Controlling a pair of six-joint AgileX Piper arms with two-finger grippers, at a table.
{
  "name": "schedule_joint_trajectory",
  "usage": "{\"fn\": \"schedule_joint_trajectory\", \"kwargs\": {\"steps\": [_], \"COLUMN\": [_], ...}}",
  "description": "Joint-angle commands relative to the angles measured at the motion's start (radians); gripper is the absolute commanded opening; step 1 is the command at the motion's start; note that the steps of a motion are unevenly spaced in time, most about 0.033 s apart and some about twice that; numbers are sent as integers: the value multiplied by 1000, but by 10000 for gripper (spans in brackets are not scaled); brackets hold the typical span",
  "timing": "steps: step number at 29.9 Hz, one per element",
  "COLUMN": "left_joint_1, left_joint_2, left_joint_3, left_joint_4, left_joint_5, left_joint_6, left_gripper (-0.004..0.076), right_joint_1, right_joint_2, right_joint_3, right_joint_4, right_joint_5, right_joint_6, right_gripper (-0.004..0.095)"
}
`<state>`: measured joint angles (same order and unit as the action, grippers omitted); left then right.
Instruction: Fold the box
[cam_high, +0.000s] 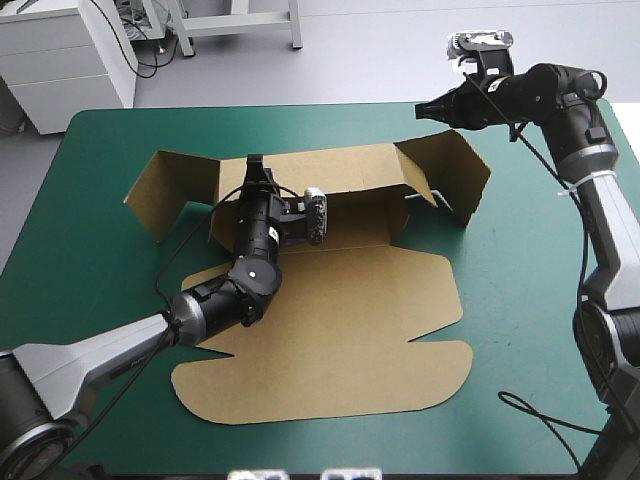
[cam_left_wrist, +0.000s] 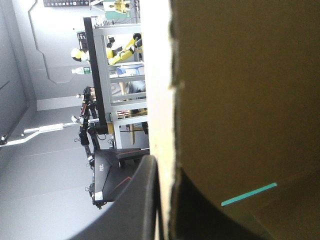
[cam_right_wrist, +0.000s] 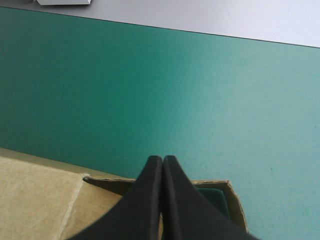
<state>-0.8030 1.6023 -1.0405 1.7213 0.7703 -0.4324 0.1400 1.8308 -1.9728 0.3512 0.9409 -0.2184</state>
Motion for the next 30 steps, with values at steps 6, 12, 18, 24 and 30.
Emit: {"fn": "schedule_joint_trajectory", "kwargs": {"steps": [6,12,18,24,30], "left_joint_1": [-120,-134,-154,-247,-214], "left_joint_2": [-127,-174,-204,-224,-224], "left_joint_3": [15,15,15,15,15], "left_joint_4": [92,-37,-223,-227,-208], "left_joint_5": [96,158,167,189,101], "left_joint_6": [7,87,211,240,245], "left_gripper": [-8,-8,-8,-8,-8], "right_joint_1": [-5,-5,-5,-5,-5], "right_joint_2": [-50,-50,-50,-50,-50], "right_joint_3": [-36,-36,-36,-36,-36], "right_joint_4": [-1,-1,-4,-4,-4], "right_joint_5": [-19,-19,-17,-15,5], "right_joint_6": [-9,14,14,14,16], "right_gripper": [-18,-18,-18,-18,-18]}}
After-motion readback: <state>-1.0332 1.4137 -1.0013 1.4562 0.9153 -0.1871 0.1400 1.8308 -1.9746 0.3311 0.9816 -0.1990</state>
